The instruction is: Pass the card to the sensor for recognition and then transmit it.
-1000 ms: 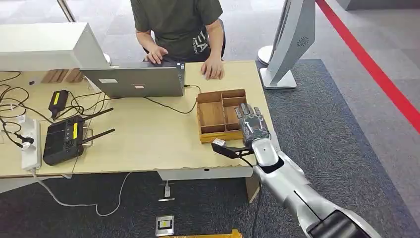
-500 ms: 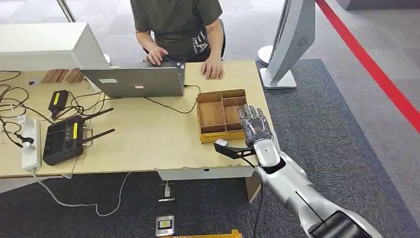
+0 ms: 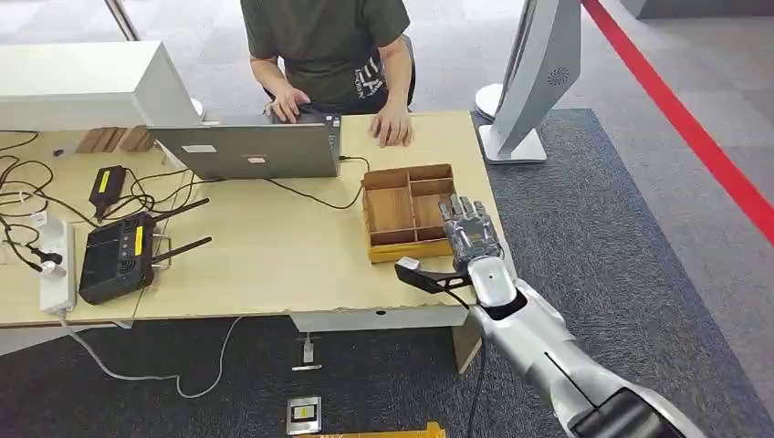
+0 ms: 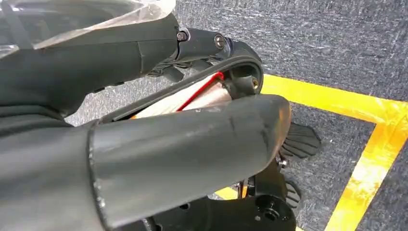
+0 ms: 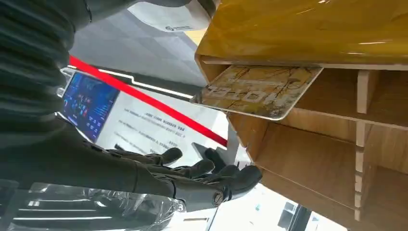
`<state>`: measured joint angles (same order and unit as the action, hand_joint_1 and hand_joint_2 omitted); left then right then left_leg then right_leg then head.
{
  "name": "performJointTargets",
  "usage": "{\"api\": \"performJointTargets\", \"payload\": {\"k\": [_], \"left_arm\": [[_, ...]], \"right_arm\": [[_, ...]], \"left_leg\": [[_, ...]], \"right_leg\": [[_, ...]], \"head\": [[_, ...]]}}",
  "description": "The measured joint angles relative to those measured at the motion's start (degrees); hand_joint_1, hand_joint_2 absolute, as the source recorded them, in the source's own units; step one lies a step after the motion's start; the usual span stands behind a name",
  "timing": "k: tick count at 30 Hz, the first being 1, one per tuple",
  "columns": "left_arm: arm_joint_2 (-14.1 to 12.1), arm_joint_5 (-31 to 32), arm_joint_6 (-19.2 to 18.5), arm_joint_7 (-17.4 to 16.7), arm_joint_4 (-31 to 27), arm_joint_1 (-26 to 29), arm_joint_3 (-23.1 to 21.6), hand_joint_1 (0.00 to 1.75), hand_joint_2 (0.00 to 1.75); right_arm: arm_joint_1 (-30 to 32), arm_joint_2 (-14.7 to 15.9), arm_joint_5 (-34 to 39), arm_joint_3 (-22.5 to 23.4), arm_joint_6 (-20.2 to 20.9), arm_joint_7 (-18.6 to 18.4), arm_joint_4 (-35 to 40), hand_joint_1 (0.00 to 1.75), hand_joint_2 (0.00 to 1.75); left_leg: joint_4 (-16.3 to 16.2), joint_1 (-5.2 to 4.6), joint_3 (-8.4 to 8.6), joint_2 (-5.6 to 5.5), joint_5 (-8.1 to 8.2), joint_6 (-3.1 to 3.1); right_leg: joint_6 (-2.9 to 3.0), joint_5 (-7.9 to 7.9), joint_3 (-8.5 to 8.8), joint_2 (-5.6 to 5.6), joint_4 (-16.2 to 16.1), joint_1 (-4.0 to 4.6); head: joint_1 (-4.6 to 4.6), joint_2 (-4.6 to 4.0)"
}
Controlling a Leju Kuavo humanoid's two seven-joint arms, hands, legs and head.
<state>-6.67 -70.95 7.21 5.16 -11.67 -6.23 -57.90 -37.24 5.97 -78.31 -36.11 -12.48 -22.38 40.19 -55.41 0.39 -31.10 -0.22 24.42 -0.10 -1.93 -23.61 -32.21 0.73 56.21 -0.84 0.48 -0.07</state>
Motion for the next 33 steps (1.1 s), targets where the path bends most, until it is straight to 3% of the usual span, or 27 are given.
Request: {"api": "performJointTargets", "payload": {"k": [32, 33], "left_arm": [[0.00, 0.15, 0.00, -0.13, 0.00, -0.01, 0.00, 0.00, 0.00], [0.00, 0.13, 0.00, -0.13, 0.00, -0.01, 0.00, 0.00, 0.00]], "right_arm": [[0.60, -1.01, 0.46, -0.87, 0.77, 1.42, -0.52, 0.00, 1.75], [0.60, -1.05, 0.46, -0.92, 0.85, 1.64, -0.59, 0.26, 1.75]], "left_leg": [[0.00, 0.00, 0.00, 0.00, 0.00, 0.00], [0.00, 0.00, 0.00, 0.00, 0.00, 0.00]], "right_leg": [[0.00, 0.00, 0.00, 0.00, 0.00, 0.00], [0.00, 0.00, 0.00, 0.00, 0.00, 0.00]], "head": [[0.00, 0.00], [0.00, 0.00]]}}
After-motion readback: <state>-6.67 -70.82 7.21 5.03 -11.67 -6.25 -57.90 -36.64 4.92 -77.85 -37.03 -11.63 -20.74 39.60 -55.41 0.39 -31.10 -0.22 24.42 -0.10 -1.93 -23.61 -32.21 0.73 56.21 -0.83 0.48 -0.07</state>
